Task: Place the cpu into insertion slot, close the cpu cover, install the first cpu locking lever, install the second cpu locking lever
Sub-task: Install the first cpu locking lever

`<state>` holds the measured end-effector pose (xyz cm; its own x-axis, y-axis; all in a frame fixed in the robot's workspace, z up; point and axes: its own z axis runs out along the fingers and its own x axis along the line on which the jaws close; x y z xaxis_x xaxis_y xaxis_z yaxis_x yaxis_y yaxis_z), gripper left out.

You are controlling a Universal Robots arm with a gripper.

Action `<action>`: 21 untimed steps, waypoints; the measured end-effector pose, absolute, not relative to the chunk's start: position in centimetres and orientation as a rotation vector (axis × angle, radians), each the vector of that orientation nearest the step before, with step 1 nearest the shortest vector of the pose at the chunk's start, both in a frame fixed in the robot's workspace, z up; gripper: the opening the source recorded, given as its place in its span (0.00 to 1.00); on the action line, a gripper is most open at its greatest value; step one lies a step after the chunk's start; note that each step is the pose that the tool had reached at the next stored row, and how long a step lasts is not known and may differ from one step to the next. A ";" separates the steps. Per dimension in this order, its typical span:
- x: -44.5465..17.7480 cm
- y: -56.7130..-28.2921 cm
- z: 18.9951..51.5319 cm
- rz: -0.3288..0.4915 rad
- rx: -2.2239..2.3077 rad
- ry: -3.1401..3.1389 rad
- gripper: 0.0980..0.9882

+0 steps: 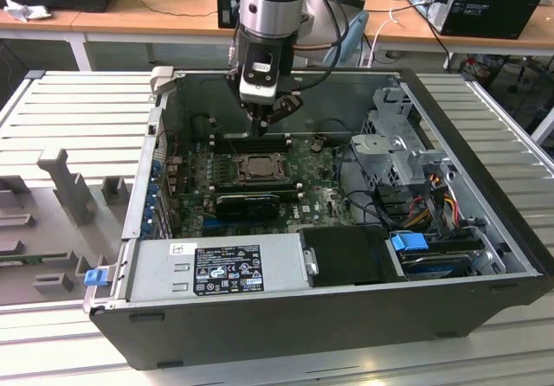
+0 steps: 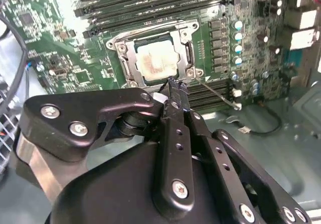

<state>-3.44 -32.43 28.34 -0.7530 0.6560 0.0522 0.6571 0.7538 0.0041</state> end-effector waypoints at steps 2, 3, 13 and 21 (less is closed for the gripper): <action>-3.4 -32.4 28.3 -0.033 -1.030 -2.917 0.01; -3.4 -32.4 28.3 -0.032 -0.998 -2.928 0.01; -3.5 -32.4 28.1 -0.027 -0.659 -3.033 0.01; -3.5 -32.4 27.8 -0.033 -0.433 -3.109 0.01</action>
